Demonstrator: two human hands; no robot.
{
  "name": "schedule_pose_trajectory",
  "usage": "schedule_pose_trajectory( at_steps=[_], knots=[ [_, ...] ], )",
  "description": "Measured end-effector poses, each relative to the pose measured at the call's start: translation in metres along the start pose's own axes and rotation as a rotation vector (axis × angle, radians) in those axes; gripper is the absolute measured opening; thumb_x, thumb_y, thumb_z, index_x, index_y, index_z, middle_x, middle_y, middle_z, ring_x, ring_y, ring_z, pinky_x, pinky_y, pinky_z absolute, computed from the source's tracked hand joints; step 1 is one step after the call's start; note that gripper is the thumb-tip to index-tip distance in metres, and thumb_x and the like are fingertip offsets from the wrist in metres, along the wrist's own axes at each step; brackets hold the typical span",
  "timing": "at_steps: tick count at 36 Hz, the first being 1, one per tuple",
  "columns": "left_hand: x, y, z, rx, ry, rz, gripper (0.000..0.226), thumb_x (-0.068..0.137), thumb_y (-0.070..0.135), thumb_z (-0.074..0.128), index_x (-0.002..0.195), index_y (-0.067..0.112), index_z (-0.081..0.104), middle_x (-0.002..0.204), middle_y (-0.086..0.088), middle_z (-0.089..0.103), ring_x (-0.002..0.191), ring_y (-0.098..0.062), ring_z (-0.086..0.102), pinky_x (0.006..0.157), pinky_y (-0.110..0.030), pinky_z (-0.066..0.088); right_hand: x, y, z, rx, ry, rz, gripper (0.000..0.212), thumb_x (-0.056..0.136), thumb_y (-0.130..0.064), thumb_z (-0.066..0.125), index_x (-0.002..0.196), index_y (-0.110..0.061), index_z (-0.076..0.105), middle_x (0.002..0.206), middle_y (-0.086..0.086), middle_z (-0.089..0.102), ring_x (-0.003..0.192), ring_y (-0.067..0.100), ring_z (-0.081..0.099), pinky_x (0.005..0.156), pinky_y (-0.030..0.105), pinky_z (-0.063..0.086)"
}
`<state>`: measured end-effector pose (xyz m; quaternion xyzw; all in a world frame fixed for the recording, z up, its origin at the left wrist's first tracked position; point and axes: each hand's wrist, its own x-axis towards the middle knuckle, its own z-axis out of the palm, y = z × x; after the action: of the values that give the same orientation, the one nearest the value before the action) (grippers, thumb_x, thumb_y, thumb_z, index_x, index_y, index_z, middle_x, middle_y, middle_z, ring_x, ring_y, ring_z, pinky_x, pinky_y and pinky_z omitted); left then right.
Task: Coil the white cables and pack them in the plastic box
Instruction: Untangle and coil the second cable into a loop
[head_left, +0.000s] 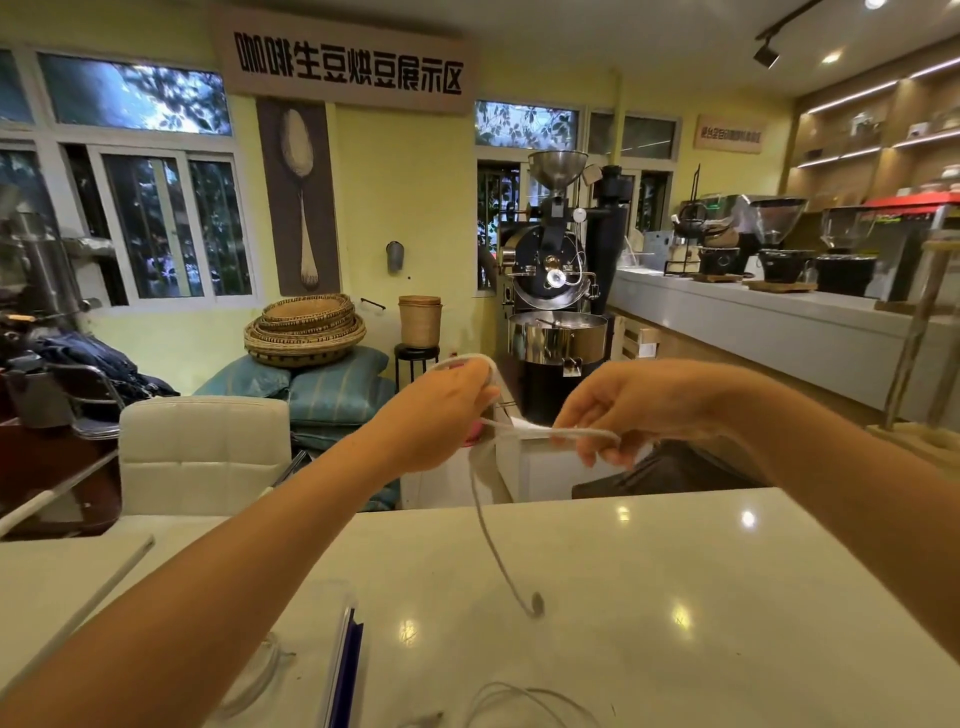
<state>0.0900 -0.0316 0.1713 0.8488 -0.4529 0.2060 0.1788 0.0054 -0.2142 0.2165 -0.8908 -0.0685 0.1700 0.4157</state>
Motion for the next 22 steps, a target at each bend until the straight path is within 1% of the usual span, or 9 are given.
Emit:
schedule_pose_trajectory(
  at_steps=[2,4,8,10,14,17,19,20,22],
  knots=[
    [-0.004,0.002,0.002,-0.005,-0.067,0.009,0.018,0.097,0.021,0.030,0.080,0.016,0.035,0.069,0.012,0.032,0.058,-0.005,0.031,0.059,-0.013,0.035,-0.006,-0.002,-0.009,0.066,0.006,-0.001,0.019,0.087,0.001,0.048,0.096,-0.006,0.063,0.068,0.005,0.063,0.048,0.005,0.057,0.047,0.013,0.049],
    [-0.008,0.005,0.004,-0.024,-0.109,0.026,0.025,0.098,0.022,0.027,0.073,0.022,0.032,0.068,0.012,0.032,0.057,-0.004,0.030,0.053,-0.014,0.034,-0.009,-0.004,-0.015,0.220,0.011,-0.022,0.022,0.089,0.001,0.043,0.092,-0.005,0.064,0.062,0.004,0.062,0.045,0.006,0.055,0.044,0.014,0.048],
    [-0.012,0.011,0.003,-0.122,-0.150,0.036,0.027,0.098,0.023,0.027,0.071,0.027,0.031,0.071,0.012,0.036,0.063,-0.006,0.035,0.055,-0.016,0.027,-0.008,0.005,-0.016,0.517,0.033,-0.105,0.042,0.090,-0.007,0.032,0.061,-0.008,0.062,0.052,0.001,0.053,0.041,0.006,0.044,0.037,0.013,0.039],
    [-0.014,0.015,0.003,-0.142,-0.175,0.021,0.028,0.097,0.025,0.028,0.070,0.028,0.032,0.071,0.011,0.036,0.064,-0.006,0.035,0.057,-0.016,0.028,-0.006,0.008,-0.013,0.625,0.000,-0.150,0.040,0.086,-0.011,0.033,0.055,-0.011,0.059,0.053,0.000,0.048,0.043,0.007,0.040,0.038,0.014,0.036],
    [-0.018,0.021,0.008,-0.230,-0.204,-0.005,0.030,0.097,0.025,0.030,0.067,0.031,0.030,0.071,0.011,0.037,0.063,-0.003,0.036,0.059,-0.014,0.028,-0.010,0.004,-0.012,0.719,-0.104,-0.253,0.023,0.061,-0.032,0.053,0.051,-0.011,0.056,0.055,0.001,0.046,0.046,0.009,0.042,0.040,0.017,0.037],
    [-0.024,0.026,0.016,-0.396,-0.221,-0.058,0.032,0.097,0.022,0.029,0.066,0.029,0.031,0.068,0.007,0.037,0.062,-0.006,0.035,0.062,-0.018,0.030,-0.007,0.000,-0.011,0.719,-0.062,-0.360,0.024,0.048,-0.031,0.072,0.050,-0.013,0.056,0.059,0.000,0.049,0.050,0.009,0.045,0.046,0.018,0.043],
    [-0.026,0.031,0.018,-0.542,-0.201,-0.091,0.033,0.097,0.019,0.029,0.065,0.025,0.033,0.066,0.004,0.035,0.061,-0.008,0.033,0.064,-0.022,0.031,-0.001,-0.002,-0.008,0.745,-0.012,-0.412,0.021,0.053,-0.031,0.072,0.051,-0.017,0.056,0.061,-0.003,0.052,0.056,0.009,0.046,0.053,0.019,0.045],
    [-0.027,0.035,0.018,-0.615,-0.185,-0.111,0.033,0.097,0.018,0.029,0.065,0.023,0.034,0.065,0.004,0.035,0.059,-0.008,0.033,0.062,-0.021,0.031,0.003,-0.003,-0.007,0.766,0.041,-0.426,0.019,0.062,-0.032,0.066,0.053,-0.019,0.056,0.061,-0.004,0.054,0.060,0.009,0.046,0.056,0.020,0.044],
    [-0.028,0.042,0.016,-0.766,-0.155,-0.151,0.033,0.097,0.016,0.029,0.065,0.019,0.036,0.063,0.003,0.033,0.052,-0.004,0.034,0.056,-0.016,0.031,0.011,-0.007,-0.003,0.890,0.162,-0.417,0.030,0.082,-0.029,0.047,0.057,-0.019,0.057,0.060,-0.005,0.059,0.065,0.010,0.051,0.059,0.022,0.044]
  ],
)
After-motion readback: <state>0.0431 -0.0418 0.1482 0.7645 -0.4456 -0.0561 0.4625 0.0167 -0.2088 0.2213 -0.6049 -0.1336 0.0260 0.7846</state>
